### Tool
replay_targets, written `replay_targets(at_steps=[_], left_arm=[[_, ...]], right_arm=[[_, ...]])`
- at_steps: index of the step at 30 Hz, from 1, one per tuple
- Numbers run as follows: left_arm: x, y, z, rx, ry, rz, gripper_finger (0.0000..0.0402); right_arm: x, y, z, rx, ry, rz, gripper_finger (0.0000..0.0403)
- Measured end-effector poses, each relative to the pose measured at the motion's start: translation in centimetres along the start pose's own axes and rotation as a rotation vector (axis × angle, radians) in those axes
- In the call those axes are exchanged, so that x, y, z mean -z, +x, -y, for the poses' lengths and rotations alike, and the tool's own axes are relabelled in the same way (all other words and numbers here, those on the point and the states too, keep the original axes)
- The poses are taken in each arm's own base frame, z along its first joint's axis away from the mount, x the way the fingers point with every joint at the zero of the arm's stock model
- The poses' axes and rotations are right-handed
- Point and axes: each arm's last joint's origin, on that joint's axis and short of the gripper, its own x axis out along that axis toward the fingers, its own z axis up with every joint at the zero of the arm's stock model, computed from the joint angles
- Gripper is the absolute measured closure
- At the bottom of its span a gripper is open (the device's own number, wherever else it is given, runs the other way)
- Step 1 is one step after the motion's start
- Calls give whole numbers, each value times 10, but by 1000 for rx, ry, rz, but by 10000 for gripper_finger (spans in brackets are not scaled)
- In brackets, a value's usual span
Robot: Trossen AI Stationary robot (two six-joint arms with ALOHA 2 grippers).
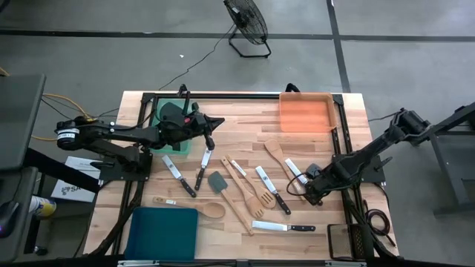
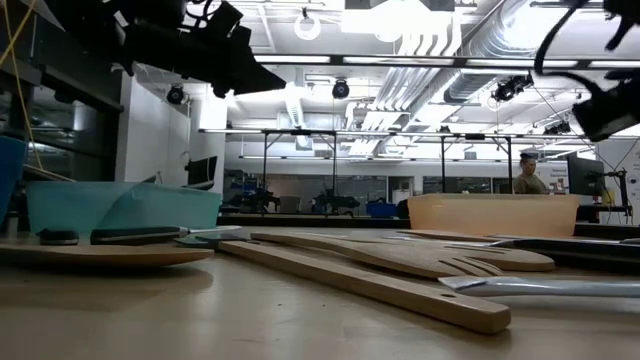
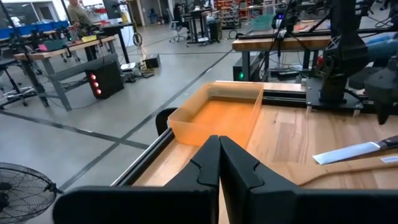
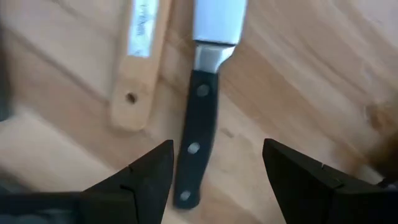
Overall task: Pick & Place Kitchen Items
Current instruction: Put the black knife into the blue bin
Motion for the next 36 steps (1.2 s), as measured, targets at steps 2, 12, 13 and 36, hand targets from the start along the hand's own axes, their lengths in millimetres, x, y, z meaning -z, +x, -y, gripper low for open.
replay_targets(at_steps=[2, 12, 13, 36], left_arm=[[0, 0, 0, 0, 0, 0, 401], [1, 0, 0, 1, 3, -12, 402], [2, 0, 0, 1, 4, -18, 402], [8, 0, 2, 47, -51, -82, 402]], right_arm=[[-1, 6, -2, 34, 0, -4, 164], [-7, 26, -9, 105, 16, -23, 164], [-8, 27, -10, 97, 8, -25, 164], [-28, 35, -10, 105, 8, -16, 329]])
